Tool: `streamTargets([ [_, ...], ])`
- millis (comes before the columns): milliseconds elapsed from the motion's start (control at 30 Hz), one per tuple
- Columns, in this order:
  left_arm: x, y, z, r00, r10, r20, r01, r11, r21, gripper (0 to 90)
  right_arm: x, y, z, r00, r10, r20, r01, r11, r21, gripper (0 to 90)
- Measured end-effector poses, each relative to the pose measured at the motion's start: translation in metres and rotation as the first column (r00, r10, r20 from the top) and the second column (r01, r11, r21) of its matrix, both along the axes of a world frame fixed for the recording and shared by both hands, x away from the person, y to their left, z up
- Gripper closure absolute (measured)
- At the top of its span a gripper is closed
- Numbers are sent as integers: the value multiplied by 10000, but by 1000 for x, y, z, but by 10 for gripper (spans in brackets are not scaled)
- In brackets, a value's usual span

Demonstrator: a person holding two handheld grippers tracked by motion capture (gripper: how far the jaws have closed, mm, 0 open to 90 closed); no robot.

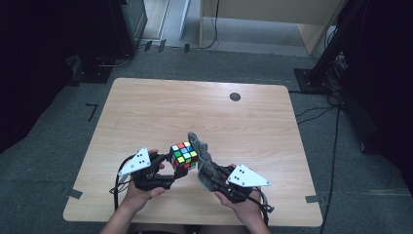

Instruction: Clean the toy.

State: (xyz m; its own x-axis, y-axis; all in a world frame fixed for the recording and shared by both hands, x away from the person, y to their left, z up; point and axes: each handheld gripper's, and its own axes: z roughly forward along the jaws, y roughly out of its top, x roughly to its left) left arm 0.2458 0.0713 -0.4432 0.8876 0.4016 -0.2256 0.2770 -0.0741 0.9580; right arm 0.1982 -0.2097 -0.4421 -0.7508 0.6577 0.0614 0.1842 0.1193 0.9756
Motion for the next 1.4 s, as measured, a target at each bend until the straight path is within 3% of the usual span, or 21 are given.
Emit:
streamTargets([
  [167, 0, 0, 0, 9999, 104, -13, -103, 9999, 79, 336, 2, 10, -11, 9971, 623, -442, -664, 9930, -977, 715],
  [233, 1, 2, 1, 9998, 215, -22, -215, 9998, -7, 336, 3, 8, -12, 9973, 654, -348, -691, 9905, -1185, 712],
  [333, 2, 5, 1, 9995, 304, -30, -304, 9995, -74, 336, 9, -5, -8, 9987, -22, -509, -17, 9970, -768, 710],
  [400, 3, 7, 1, 9994, 347, -44, -347, 9994, -81, 336, 16, -19, -9, 9938, -858, -705, 815, 9947, -626, 708],
  [467, 3, 7, 2, 9993, 382, -38, -382, 9992, -99, 336, 23, -34, -14, 9797, -1727, -1023, 1663, 9837, -677, 707],
  [567, 3, 7, 2, 9993, 381, -44, -381, 9992, -122, 336, 32, -53, -25, 9504, -2767, -1419, 2677, 9602, -799, 705],
  [633, 3, 6, 2, 9993, 378, -71, -379, 9993, -76, 336, 37, -62, -33, 9328, -3270, -1513, 3109, 9428, -1207, 700],
  [800, 5, 7, 0, 9988, 452, -201, -451, 9990, 40, 336, 48, -78, -54, 8964, -3945, -2021, 3637, 9152, -1735, 659],
  [900, 6, 7, -1, 9984, 522, -209, -521, 9986, 68, 336, 51, -86, -58, 8862, -4049, -2251, 3748, 9123, -1652, 591],
  [967, 7, 7, -1, 9981, 580, -213, -578, 9983, 102, 336, 51, -88, -56, 8843, -4077, -2277, 3838, 9123, -1431, 519],
  [1100, 7, 6, -3, 9976, 667, -181, -663, 9975, 231, 336, 47, -85, -40, 8808, -4286, -2011, 4122, 9032, -1196, 426],
  [1133, 6, 6, -3, 9976, 665, -173, -660, 9974, 277, 336, 46, -84, -36, 8849, -4262, -1877, 4115, 9043, -1134, 424],
  [1233, 6, 4, -4, 9974, 710, -124, -705, 9968, 371, 336, 40, -76, -22, 9029, -3937, -1723, 3900, 9191, -567, 417],
  [1400, 3, -4, -8, 9955, 921, 231, -939, 9911, 947, 336, 25, -47, 4, 9487, -2678, -1678, 2779, 9598, 394, 391],
])
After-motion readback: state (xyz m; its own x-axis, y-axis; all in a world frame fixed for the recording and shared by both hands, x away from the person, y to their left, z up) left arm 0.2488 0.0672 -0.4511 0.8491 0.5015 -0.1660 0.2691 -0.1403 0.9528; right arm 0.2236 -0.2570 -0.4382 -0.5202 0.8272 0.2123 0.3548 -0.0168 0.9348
